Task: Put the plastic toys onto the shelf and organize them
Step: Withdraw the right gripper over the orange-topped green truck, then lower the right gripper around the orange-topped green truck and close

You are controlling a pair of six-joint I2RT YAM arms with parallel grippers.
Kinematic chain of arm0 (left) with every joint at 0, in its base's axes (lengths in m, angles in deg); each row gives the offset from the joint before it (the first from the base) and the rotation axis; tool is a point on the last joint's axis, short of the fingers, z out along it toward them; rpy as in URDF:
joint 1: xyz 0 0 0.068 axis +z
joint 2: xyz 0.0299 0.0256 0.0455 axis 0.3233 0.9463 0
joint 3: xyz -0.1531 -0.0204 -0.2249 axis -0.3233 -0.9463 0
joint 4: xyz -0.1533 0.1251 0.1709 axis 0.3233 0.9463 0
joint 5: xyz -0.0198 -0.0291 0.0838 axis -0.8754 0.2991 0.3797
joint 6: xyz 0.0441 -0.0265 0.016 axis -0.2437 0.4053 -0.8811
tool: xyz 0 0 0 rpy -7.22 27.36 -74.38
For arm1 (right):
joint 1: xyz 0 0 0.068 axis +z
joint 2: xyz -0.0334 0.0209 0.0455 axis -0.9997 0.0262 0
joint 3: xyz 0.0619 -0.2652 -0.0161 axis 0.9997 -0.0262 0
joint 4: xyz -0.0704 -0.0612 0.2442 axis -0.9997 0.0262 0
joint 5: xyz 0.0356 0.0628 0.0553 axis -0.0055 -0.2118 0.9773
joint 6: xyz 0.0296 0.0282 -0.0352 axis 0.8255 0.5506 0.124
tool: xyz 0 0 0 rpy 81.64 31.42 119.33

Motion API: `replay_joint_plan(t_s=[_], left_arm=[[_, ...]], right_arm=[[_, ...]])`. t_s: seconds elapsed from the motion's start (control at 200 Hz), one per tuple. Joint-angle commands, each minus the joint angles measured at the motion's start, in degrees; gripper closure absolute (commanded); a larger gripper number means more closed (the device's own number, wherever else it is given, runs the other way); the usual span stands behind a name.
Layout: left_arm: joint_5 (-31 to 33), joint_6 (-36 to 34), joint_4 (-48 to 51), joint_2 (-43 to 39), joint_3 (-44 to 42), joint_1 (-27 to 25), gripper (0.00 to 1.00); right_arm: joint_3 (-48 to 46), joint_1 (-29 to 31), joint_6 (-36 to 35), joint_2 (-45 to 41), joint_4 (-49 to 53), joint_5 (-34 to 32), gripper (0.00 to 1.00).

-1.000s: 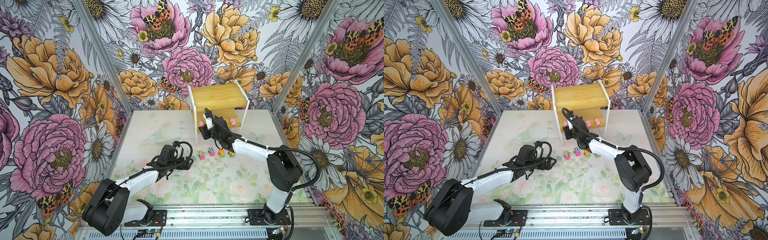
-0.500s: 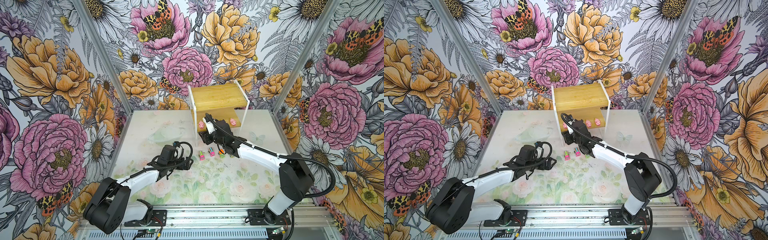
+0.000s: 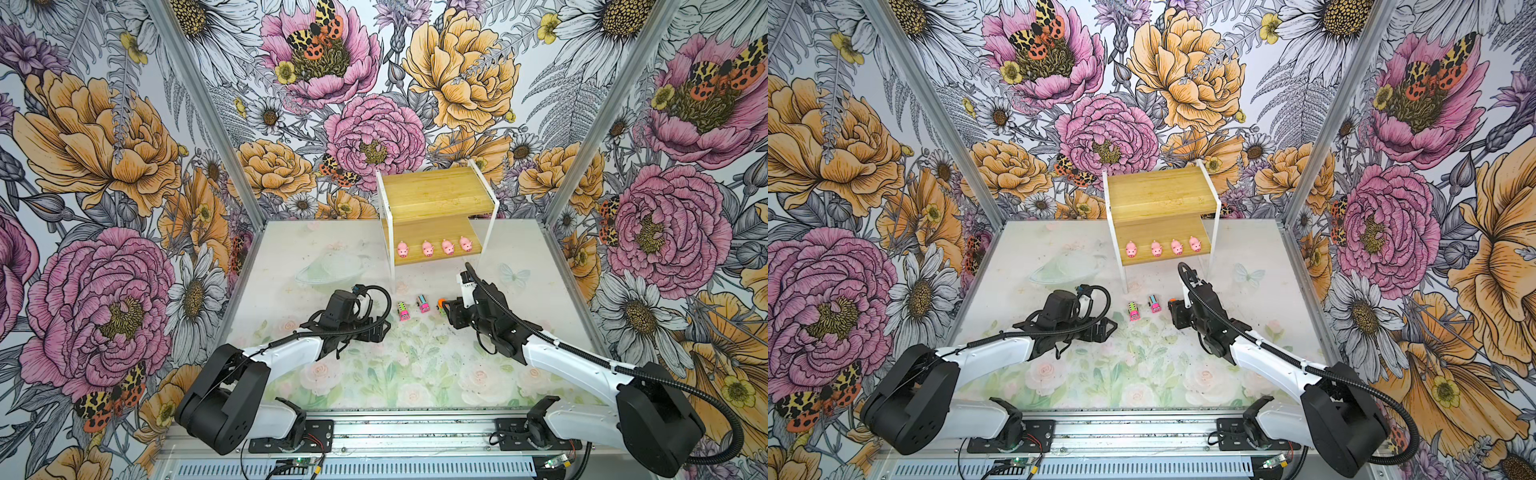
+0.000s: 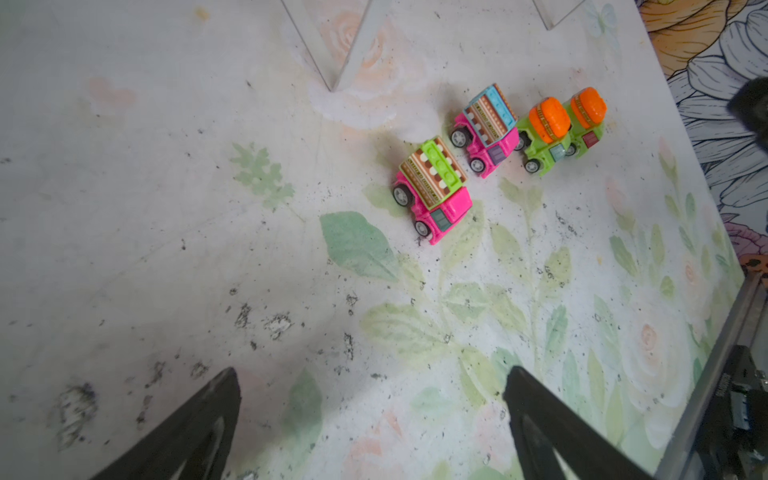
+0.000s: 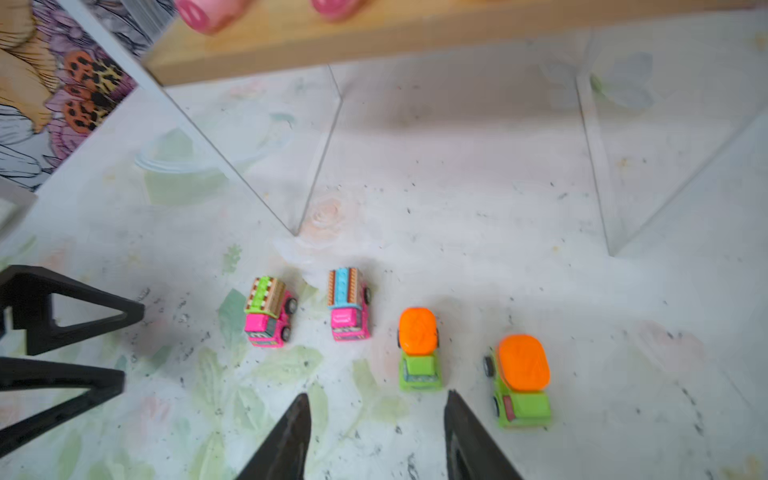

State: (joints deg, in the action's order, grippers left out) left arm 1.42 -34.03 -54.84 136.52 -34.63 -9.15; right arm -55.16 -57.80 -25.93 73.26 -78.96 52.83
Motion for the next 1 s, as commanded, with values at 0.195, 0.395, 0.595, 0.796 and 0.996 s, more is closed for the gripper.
replay_joint_plan(t_s=[0.195, 0.395, 0.595, 0.796, 0.996], left_arm=[[-4.91, -2.58, -4.26, 1.7, 1.32, -1.18, 0.01], [-3.86, -2.44, -4.22, 1.96, 1.62, -1.62, 0.01], [-3.77, -2.2, -4.22, 2.4, 1.84, -2.08, 0.01], [-3.93, -2.5, -4.25, 3.02, 2.04, -2.49, 0.01], [-3.36, -2.48, -4.27, 3.19, 2.24, -3.19, 0.01]], right_arm=[[0.1, -6.72, 4.39, 3.78, 1.87, -0.01, 0.52], [2.06, -8.12, 2.67, 9.04, 1.2, 1.07, 0.53], [3.86, -9.93, 1.33, 12.18, 1.0, 2.22, 0.53], [5.46, -11.67, 0.32, 15.29, 0.7, 3.97, 0.53], [6.71, -12.81, -0.78, 17.44, -0.3, 5.1, 0.53]])
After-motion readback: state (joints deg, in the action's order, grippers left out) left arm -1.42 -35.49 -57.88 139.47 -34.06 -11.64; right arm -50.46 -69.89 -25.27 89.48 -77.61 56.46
